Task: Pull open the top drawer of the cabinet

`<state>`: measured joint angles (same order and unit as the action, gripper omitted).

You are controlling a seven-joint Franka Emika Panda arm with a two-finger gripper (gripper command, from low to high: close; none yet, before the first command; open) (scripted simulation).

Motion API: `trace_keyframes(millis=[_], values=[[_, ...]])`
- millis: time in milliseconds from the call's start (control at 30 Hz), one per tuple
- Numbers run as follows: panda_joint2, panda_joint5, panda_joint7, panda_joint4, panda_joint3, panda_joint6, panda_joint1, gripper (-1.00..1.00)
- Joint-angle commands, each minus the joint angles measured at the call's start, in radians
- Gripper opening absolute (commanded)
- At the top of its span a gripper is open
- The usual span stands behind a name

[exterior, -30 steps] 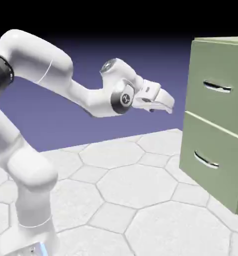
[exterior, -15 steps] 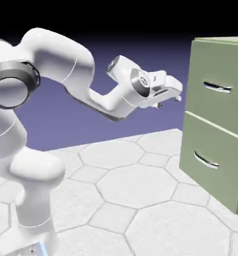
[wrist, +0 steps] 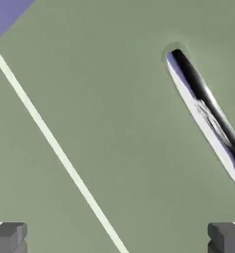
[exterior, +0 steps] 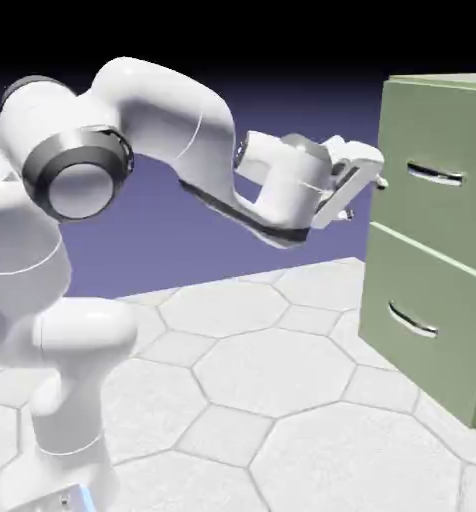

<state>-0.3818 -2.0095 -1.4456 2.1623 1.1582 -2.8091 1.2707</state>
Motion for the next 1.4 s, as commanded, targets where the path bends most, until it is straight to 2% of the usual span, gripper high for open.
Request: trace_keyframes(millis=[0, 567, 900, 933, 1367], values=[[0.004, -0.044, -0.015, -0.014, 0.025, 0.005, 0.027, 0.00], [0.073, -0.778, -0.273, -0.251, 0.449, 0.088, 0.487, 0.00], [-0.109, -0.721, -0.055, -0.430, 0.690, 0.091, 0.798, 0.00], [-0.109, -0.721, -0.055, -0.430, 0.690, 0.091, 0.798, -1.00], [-0.031, -0.741, -0.141, -0.189, 0.311, 0.135, 0.380, -1.00]])
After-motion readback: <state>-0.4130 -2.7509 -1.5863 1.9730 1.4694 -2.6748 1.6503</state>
